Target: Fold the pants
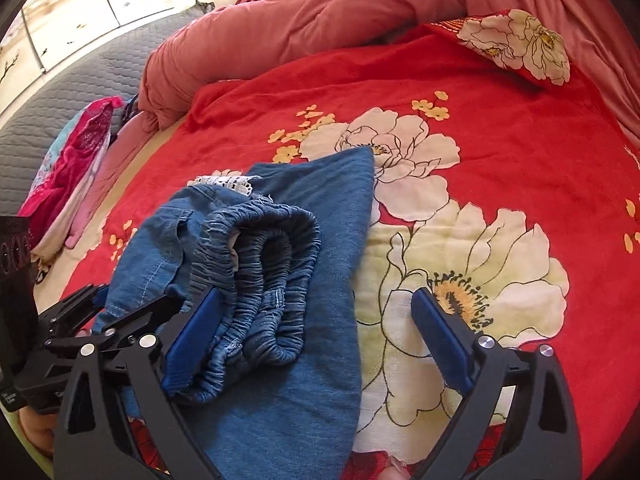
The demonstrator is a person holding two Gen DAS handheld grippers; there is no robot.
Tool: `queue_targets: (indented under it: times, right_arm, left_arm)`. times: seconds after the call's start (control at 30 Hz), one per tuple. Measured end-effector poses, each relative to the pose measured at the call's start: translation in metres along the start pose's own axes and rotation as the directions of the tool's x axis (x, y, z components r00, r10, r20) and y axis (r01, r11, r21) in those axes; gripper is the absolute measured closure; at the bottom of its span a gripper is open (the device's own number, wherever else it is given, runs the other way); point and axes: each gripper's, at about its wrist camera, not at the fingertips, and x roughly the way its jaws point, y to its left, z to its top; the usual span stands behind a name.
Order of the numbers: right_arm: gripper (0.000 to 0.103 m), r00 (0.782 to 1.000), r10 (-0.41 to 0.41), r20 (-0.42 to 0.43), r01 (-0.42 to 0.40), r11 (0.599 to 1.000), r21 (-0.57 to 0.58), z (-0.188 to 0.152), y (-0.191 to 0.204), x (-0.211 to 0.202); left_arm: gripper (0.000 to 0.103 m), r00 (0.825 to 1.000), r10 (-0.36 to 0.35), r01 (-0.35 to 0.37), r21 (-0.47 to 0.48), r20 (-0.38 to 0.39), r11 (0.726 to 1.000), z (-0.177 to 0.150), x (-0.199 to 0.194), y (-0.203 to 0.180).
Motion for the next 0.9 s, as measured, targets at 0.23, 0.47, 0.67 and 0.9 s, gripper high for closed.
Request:
queue_targets:
  times: [0.23,0.47,0.67,0.9]
  right_arm:
    - [0.008,1.0,-0.013,0.014,0.013,1.0,-0.004,0.0,0.0,-0.002]
    - [0.008,0.999,-0.013,0.045,0.013,1.0,-0.009,0.0,0.002,-0.011]
    - [0.008,0.998,-0.005,0.057,0.005,1.0,0.001,0.002,0.002,-0.015]
    - [0.007,0.997,0.003,0.075,-0.003,1.0,-0.001,0.004,0.004,-0.02]
  left_arm:
    - [0.018,1.0,0.004,-0.004,0.003,-0.005,1.0,-0.001,-0.004,0.0]
    - [0.013,1.0,0.0,0.0,0.014,0.008,1.0,-0.001,-0.01,-0.001]
    - [0.011,1.0,-0.002,0.001,0.013,0.018,1.0,0.0,-0.014,-0.001]
    - [0.01,0.999,-0.007,0.007,0.003,0.033,1.0,0.005,-0.02,0.001]
